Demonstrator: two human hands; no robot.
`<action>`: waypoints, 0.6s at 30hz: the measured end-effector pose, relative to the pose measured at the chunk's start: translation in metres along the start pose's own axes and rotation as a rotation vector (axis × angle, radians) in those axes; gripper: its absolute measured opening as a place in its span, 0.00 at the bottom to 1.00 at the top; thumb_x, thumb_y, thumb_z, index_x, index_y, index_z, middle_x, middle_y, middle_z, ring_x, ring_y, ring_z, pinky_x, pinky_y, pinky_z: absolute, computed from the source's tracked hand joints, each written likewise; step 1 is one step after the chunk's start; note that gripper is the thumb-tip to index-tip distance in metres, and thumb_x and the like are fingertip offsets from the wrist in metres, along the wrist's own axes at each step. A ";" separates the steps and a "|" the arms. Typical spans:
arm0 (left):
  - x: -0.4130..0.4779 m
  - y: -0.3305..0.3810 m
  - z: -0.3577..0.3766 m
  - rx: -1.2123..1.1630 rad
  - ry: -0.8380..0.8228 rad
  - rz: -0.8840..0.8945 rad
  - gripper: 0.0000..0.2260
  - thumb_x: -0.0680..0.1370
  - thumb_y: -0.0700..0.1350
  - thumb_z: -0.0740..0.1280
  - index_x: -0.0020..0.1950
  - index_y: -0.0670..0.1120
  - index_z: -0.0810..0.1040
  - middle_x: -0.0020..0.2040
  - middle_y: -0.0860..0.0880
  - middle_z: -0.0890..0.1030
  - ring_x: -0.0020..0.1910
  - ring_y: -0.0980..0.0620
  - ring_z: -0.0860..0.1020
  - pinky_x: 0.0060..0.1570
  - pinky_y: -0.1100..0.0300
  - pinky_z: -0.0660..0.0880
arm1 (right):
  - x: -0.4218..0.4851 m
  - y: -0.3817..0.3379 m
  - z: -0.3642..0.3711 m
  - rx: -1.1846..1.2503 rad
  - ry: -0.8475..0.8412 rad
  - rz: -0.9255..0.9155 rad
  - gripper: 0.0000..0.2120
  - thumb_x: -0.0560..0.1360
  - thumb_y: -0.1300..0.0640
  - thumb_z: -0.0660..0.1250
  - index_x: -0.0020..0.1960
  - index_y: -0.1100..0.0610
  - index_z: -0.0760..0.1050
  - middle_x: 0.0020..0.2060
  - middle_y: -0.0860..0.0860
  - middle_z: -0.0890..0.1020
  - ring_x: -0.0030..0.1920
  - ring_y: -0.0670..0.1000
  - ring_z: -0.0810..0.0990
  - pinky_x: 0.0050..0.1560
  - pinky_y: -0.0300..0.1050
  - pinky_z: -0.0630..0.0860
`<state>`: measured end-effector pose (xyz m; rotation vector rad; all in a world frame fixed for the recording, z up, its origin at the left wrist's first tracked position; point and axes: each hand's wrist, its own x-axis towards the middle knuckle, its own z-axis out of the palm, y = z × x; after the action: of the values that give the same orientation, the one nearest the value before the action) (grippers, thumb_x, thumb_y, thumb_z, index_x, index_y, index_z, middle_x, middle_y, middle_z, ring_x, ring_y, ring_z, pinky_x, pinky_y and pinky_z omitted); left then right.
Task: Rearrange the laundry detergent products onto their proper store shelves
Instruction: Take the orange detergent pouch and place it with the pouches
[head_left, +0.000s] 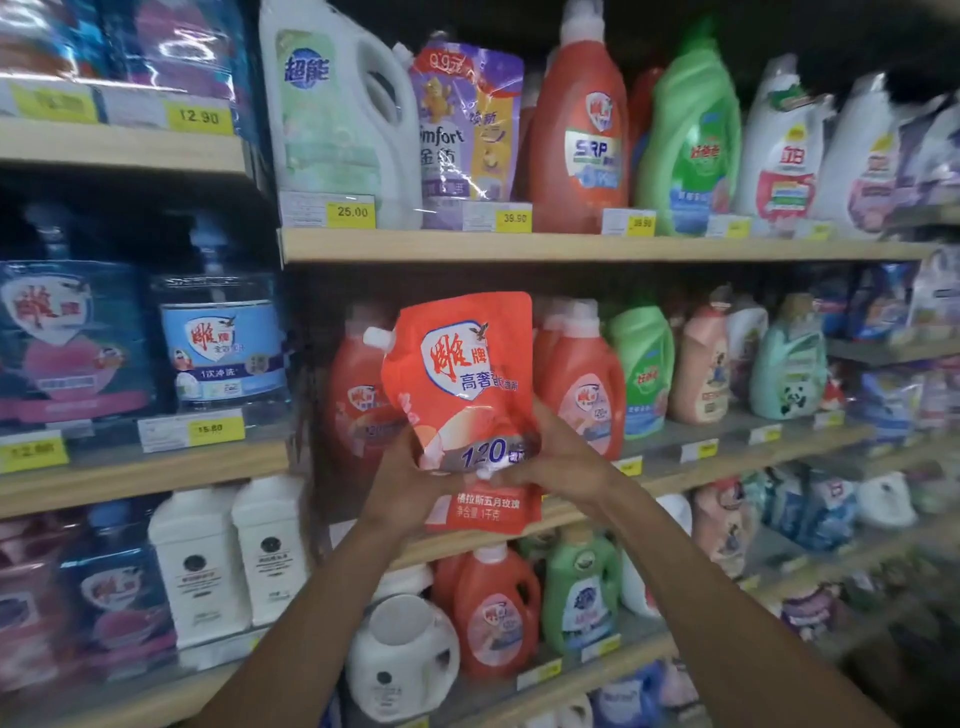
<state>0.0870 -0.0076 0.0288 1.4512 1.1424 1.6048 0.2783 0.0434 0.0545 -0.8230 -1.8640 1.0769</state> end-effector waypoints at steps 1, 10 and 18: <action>-0.005 0.002 0.004 -0.011 -0.023 -0.004 0.29 0.65 0.26 0.78 0.62 0.46 0.78 0.52 0.49 0.87 0.48 0.53 0.86 0.45 0.60 0.83 | -0.011 -0.001 -0.005 0.011 0.045 0.005 0.41 0.66 0.78 0.77 0.69 0.47 0.70 0.53 0.42 0.87 0.53 0.42 0.87 0.49 0.39 0.83; -0.051 0.008 0.078 -0.119 -0.122 -0.077 0.22 0.65 0.28 0.79 0.52 0.48 0.80 0.41 0.55 0.88 0.38 0.57 0.86 0.35 0.64 0.81 | -0.122 -0.009 -0.047 0.131 0.356 0.065 0.26 0.70 0.77 0.73 0.66 0.63 0.78 0.55 0.60 0.87 0.55 0.60 0.85 0.58 0.57 0.82; -0.080 0.026 0.175 -0.182 -0.322 -0.046 0.27 0.67 0.30 0.80 0.61 0.48 0.79 0.48 0.48 0.88 0.46 0.49 0.87 0.39 0.58 0.84 | -0.216 -0.021 -0.113 -0.034 0.421 0.094 0.41 0.64 0.69 0.80 0.64 0.35 0.74 0.58 0.49 0.87 0.60 0.55 0.86 0.58 0.57 0.84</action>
<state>0.2732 -0.0615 0.0202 1.4855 0.8177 1.3450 0.4732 -0.1037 0.0381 -1.0743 -1.5036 0.8499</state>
